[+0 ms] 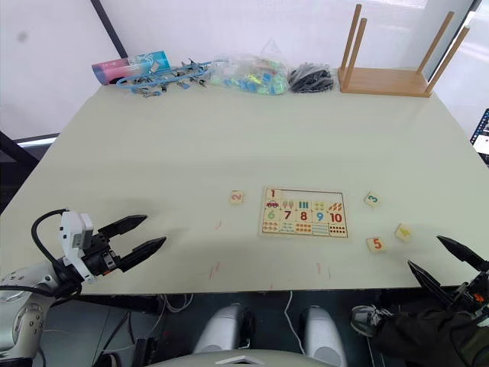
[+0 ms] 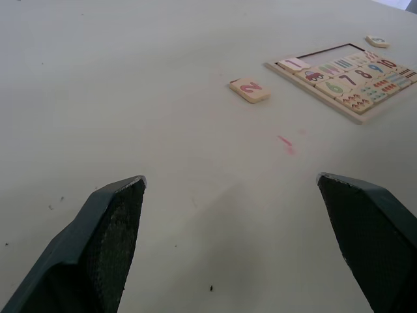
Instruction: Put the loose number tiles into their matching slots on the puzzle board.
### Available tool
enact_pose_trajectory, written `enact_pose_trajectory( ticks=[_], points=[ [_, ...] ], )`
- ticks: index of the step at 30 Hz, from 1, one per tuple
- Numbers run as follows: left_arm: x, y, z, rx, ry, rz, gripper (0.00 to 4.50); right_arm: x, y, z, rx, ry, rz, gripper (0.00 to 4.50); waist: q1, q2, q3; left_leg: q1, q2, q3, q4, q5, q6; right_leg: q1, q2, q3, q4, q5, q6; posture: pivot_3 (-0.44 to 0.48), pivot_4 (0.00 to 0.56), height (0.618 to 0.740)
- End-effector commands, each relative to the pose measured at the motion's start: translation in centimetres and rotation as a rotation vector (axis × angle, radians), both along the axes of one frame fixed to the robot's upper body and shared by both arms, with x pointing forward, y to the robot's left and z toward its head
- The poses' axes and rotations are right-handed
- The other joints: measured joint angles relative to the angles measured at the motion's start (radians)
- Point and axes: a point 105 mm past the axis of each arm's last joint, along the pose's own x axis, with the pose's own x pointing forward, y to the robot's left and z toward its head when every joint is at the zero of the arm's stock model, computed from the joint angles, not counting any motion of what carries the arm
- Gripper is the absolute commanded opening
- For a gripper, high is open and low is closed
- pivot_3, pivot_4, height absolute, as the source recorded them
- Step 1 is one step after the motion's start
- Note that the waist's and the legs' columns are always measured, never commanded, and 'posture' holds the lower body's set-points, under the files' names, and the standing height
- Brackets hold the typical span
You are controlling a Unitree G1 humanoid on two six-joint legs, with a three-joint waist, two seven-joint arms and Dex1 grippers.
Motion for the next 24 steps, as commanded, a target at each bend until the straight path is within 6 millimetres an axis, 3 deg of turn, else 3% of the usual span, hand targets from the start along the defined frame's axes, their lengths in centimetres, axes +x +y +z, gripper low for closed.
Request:
enact_pose_trajectory(
  ticks=[1, 14, 20, 24],
  points=[
    [0.1, 0.0, 0.8, -0.002, -0.041, -0.008, 4.47, 0.3, 0.2, 1.1, -0.018, -0.027, -0.001, 4.50, 0.000, 0.000, 0.000, 0.000, 0.000, 0.000, 0.000, 0.000, 0.000, 0.000, 0.000, 0.000, 0.000, 0.000, 0.000, 0.000, 0.150, 0.738],
    [0.0, -0.5, 0.8, -0.028, -0.052, -0.011, 4.47, 0.0, 0.0, 0.6, -0.016, -0.008, -0.012, 4.50, 0.000, 0.000, 0.000, -0.001, 0.000, 0.001, -0.001, 0.000, 0.000, -0.001, 0.000, 0.000, -0.001, 0.000, 0.000, 0.000, 0.150, 0.738],
    [1.5, -1.9, 1.7, -0.073, -0.085, 0.058, 4.47, -0.4, -0.1, 0.6, -0.006, -0.006, 0.002, 4.50, 0.002, -0.001, 0.000, -0.001, 0.000, 0.001, -0.001, 0.000, 0.000, -0.001, 0.000, 0.000, -0.002, 0.000, 0.000, 0.000, 0.150, 0.738],
    [2.5, -4.1, 1.9, -0.109, -0.074, 0.108, 4.47, -0.9, 0.3, 0.7, 0.009, -0.008, 0.042, 4.50, 0.001, 0.000, 0.000, -0.001, 0.000, 0.001, -0.001, 0.000, 0.000, 0.000, 0.001, 0.000, -0.002, 0.000, 0.000, 0.000, 0.150, 0.738]
  ],
)
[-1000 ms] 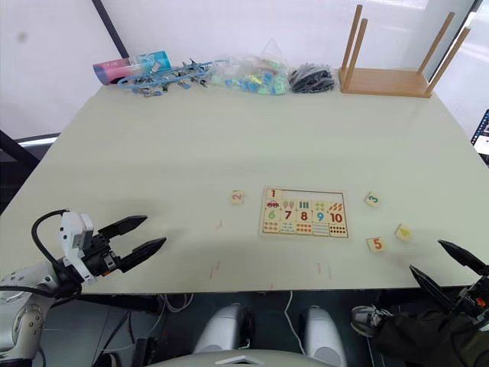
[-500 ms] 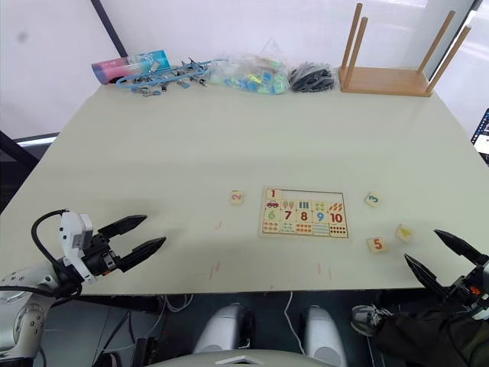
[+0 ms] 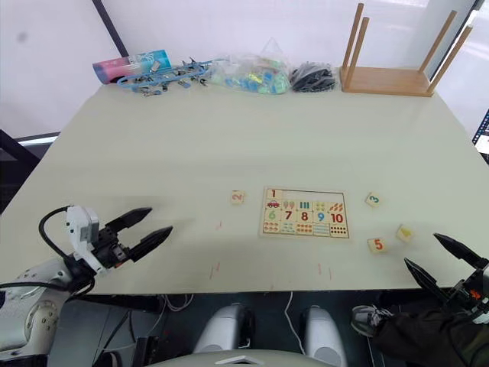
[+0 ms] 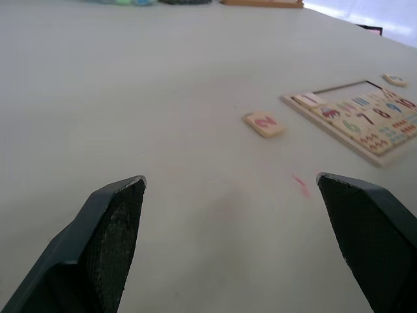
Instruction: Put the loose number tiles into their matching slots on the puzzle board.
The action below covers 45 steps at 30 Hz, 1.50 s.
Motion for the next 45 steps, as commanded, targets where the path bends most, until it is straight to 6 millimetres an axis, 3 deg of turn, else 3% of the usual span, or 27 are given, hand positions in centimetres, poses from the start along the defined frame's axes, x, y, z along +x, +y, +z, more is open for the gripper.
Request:
enact_pose_trajectory(
  ticks=[1, 6, 14, 23, 35, 45],
  points=[
    [0.5, -2.7, 0.8, -0.027, -0.008, 0.002, 4.47, -0.5, 0.0, 0.9, 0.011, -0.039, 0.025, 4.50, 0.000, 0.000, 0.000, 0.000, -0.001, 0.000, 0.000, 0.000, 0.000, 0.000, 0.001, 0.000, 0.000, 0.000, 0.000, 0.000, 0.150, 0.738],
    [1.8, -5.8, 0.7, -0.059, 0.027, 0.082, 4.47, -1.4, -0.1, 0.1, 0.031, -0.030, 0.052, 4.50, 0.001, -0.001, 0.000, 0.000, 0.000, 0.001, 0.000, 0.002, 0.005, 0.000, 0.004, 0.001, -0.001, 0.000, 0.000, 0.000, 0.150, 0.738],
    [3.9, -10.1, 0.2, 0.031, 0.097, 0.190, 4.47, -2.3, -1.1, -0.7, 0.036, -0.027, 0.069, 4.50, -0.001, -0.001, 0.000, 0.001, -0.001, 0.001, 0.001, 0.002, 0.006, 0.002, 0.006, 0.002, -0.001, 0.000, 0.000, 0.000, 0.150, 0.738],
    [5.5, -12.2, -0.9, 0.119, 0.157, 0.303, 4.47, -3.0, -1.9, -1.4, 0.034, -0.025, 0.069, 4.50, 0.003, -0.001, 0.000, 0.001, -0.006, -0.002, 0.001, 0.002, 0.006, 0.003, 0.007, 0.003, -0.001, 0.000, 0.000, 0.000, 0.150, 0.738],
    [6.9, -14.3, -2.1, 0.172, 0.169, 0.315, 4.47, -3.3, -2.7, -1.6, 0.027, -0.019, 0.076, 4.50, 0.002, -0.001, 0.000, 0.001, -0.006, -0.007, 0.001, 0.002, 0.006, 0.005, 0.006, 0.003, -0.002, 0.000, 0.000, 0.000, 0.150, 0.738],
    [7.3, -14.4, -3.2, 0.242, 0.201, 0.334, 4.47, -3.4, -3.1, -1.8, 0.021, -0.026, 0.068, 4.50, 0.002, 0.001, -0.001, 0.001, -0.006, -0.008, 0.001, 0.002, 0.006, 0.006, 0.006, 0.002, -0.002, 0.000, 0.000, 0.000, 0.150, 0.738]
  ],
)
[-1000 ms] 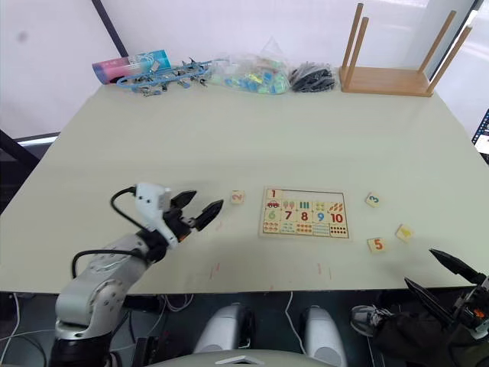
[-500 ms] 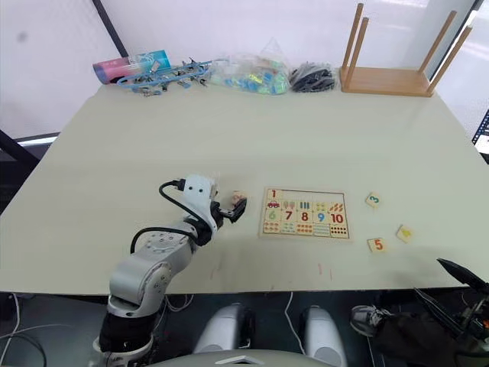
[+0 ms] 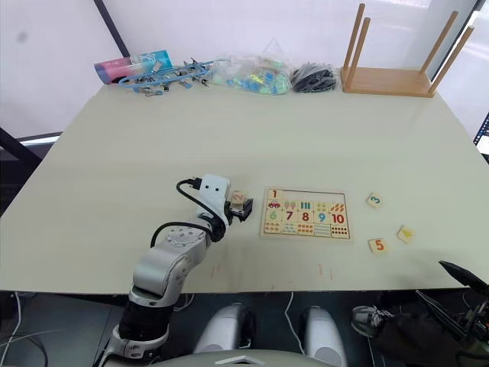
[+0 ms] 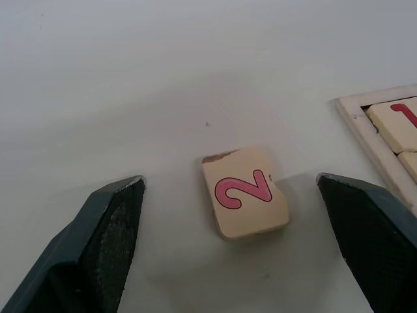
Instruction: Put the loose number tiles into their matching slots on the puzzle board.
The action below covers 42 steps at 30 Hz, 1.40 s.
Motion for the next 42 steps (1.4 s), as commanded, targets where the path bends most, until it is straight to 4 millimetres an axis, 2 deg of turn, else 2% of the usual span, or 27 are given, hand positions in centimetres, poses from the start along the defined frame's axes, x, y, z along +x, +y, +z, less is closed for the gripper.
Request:
enact_pose_trajectory(
  ticks=[1, 2, 3, 4, 5, 9, 25, 29, 30, 34, 42],
  points=[
    [0.0, -0.2, -0.2, 0.014, 0.011, 0.003, 4.47, -0.2, -1.0, 1.2, -0.041, -0.051, -0.026, 4.50, 0.000, 0.001, 0.000, 0.000, 0.000, 0.000, 0.000, 0.000, 0.000, 0.000, 0.000, 0.000, 0.000, 0.000, 0.000, 0.000, 0.150, 0.738],
    [0.0, 0.0, -0.3, 0.015, 0.012, 0.010, 4.47, -0.2, -1.0, 1.2, -0.041, -0.052, -0.027, 4.50, 0.000, 0.001, -0.001, 0.000, 0.000, -0.001, 0.000, 0.000, 0.000, 0.000, 0.000, 0.000, 0.000, 0.000, 0.000, 0.000, 0.150, 0.738],
    [0.0, 0.1, -0.3, 0.016, 0.011, 0.015, 3.98, -0.2, -1.0, 1.2, -0.041, -0.052, -0.027, 4.50, 0.000, 0.001, -0.001, 0.000, 0.000, -0.001, 0.000, 0.000, 0.000, 0.000, 0.000, 0.000, 0.000, 0.000, 0.000, 0.000, 0.150, 0.738],
    [0.0, 0.1, -0.3, 0.017, 0.010, 0.018, 3.81, -0.2, -1.0, 1.1, -0.042, -0.052, -0.028, 4.50, 0.000, 0.001, -0.001, 0.000, 0.000, -0.001, 0.000, 0.000, 0.000, 0.000, 0.000, 0.000, 0.000, 0.000, 0.000, 0.000, 0.150, 0.738],
    [-0.1, 0.2, -0.2, 0.016, 0.009, 0.018, 3.16, -0.2, -1.0, 1.1, -0.041, -0.052, -0.028, 4.50, 0.000, 0.001, -0.001, 0.000, 0.000, -0.001, 0.000, 0.000, 0.000, 0.000, 0.000, 0.000, 0.000, 0.000, 0.000, 0.000, 0.150, 0.738],
    [-0.5, 0.5, -0.2, 0.011, 0.014, 0.026, 1.45, -0.3, -1.0, 1.0, -0.040, -0.051, -0.028, 4.50, -0.001, 0.001, -0.001, 0.000, 0.000, -0.001, 0.000, 0.000, 0.000, 0.000, 0.000, 0.000, 0.000, 0.000, 0.000, 0.000, 0.150, 0.738],
    [-0.8, 1.3, -0.4, -0.001, 0.029, 0.057, 1.45, -0.2, -0.9, 1.2, -0.040, -0.050, -0.021, 4.50, -0.002, 0.003, -0.002, 0.000, 0.000, -0.001, 0.000, 0.000, 0.000, 0.000, -0.001, 0.000, -0.001, 0.000, 0.000, 0.000, 0.150, 0.738],
    [-0.7, 1.2, 0.1, -0.032, 0.012, 0.023, 1.45, -0.3, -0.6, 1.2, -0.035, -0.053, -0.010, 4.50, -0.001, 0.003, -0.002, 0.000, 0.000, -0.001, -0.001, 0.000, 0.000, 0.000, -0.001, 0.000, -0.001, 0.000, 0.000, 0.000, 0.150, 0.738],
    [-0.7, 1.3, 0.4, -0.042, -0.007, 0.017, 1.11, -0.3, -0.5, 1.2, -0.033, -0.054, -0.006, 4.50, -0.002, 0.003, -0.002, 0.000, 0.000, -0.001, -0.001, 0.000, 0.000, 0.000, -0.001, 0.000, -0.001, 0.000, 0.000, 0.000, 0.150, 0.738],
    [-0.3, 2.0, 1.0, -0.021, -0.031, 0.007, 1.03, -0.7, 0.3, 1.3, -0.021, -0.052, 0.030, 4.50, -0.001, 0.003, -0.001, 0.000, 0.000, -0.002, -0.001, 0.000, 0.000, 0.000, -0.002, 0.000, -0.002, 0.000, 0.000, 0.000, 0.150, 0.738],
    [0.3, 3.4, 2.2, 0.041, -0.056, -0.198, 1.03, -1.7, 1.8, 1.4, -0.012, -0.050, 0.128, 4.50, -0.001, 0.003, -0.001, -0.001, 0.000, -0.002, -0.002, -0.002, -0.002, -0.001, -0.007, -0.002, -0.003, 0.000, 0.000, 0.000, 0.150, 0.738]
  ],
)
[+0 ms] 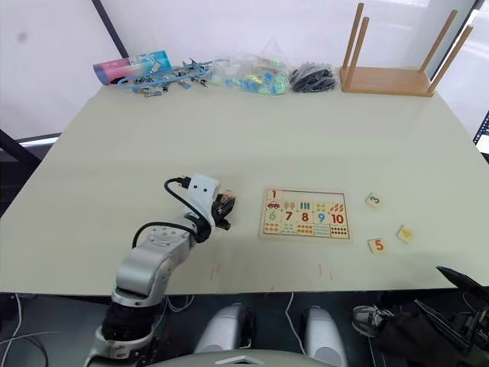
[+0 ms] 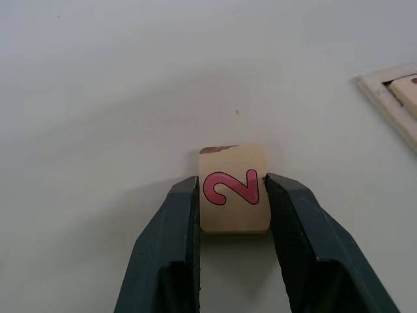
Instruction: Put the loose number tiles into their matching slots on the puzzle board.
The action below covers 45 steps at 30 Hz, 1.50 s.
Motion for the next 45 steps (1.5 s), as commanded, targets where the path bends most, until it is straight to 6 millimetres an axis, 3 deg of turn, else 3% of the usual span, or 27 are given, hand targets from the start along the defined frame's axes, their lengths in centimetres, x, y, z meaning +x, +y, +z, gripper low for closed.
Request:
enact_pose_trajectory(
  ticks=[1, 13, 17, 23, 32, 45],
  points=[
    [0.4, 0.0, 1.9, -0.006, -0.059, -0.134, 1.03, -0.3, 0.5, 0.8, -0.002, -0.036, 0.044, 4.50, 0.000, 0.000, 0.000, 0.000, 0.000, 0.000, 0.000, -0.001, -0.001, 0.000, 0.000, 0.000, -0.001, 0.000, 0.000, 0.000, 0.150, 0.738],
    [3.0, 1.3, 5.3, 0.114, -0.128, -0.594, 1.03, 0.0, 1.8, 1.4, -0.008, -0.068, 0.104, 4.50, 0.002, 0.000, 0.002, -0.002, -0.001, 0.000, -0.001, -0.002, -0.001, 0.000, -0.001, -0.002, -0.003, 0.000, 0.000, 0.000, 0.150, 0.738],
    [4.1, 0.4, 7.0, 0.149, -0.158, -0.759, 1.03, 0.1, 2.0, 1.4, -0.007, -0.076, 0.103, 4.50, 0.003, -0.001, 0.003, -0.002, -0.002, 0.001, -0.001, 0.000, 0.004, 0.000, 0.003, -0.002, -0.003, 0.000, 0.000, 0.000, 0.150, 0.738],
    [5.1, -2.4, 8.9, 0.209, -0.163, -1.006, 1.03, 0.2, 2.2, 1.5, -0.002, -0.093, 0.091, 4.50, 0.004, -0.002, 0.004, -0.006, -0.004, 0.000, 0.003, 0.000, 0.005, 0.000, 0.007, -0.003, -0.003, 0.000, 0.000, 0.000, 0.150, 0.738],
    [5.9, -6.9, 8.6, 0.254, -0.141, -1.208, 1.03, 0.3, 2.7, 1.8, 0.003, -0.118, 0.066, 4.50, 0.001, -0.003, 0.004, -0.013, -0.006, 0.000, 0.006, -0.001, 0.006, -0.004, 0.010, -0.003, -0.003, 0.000, 0.002, 0.000, 0.150, 0.738],
    [6.8, -10.9, 6.8, 0.329, -0.077, -1.230, 1.03, 0.0, 3.0, 1.8, 0.009, -0.129, 0.038, 4.50, 0.001, -0.005, 0.006, -0.015, -0.010, -0.007, 0.006, -0.001, 0.006, -0.005, 0.010, -0.001, -0.003, 0.001, 0.007, 0.000, 0.150, 0.738]
  ],
)
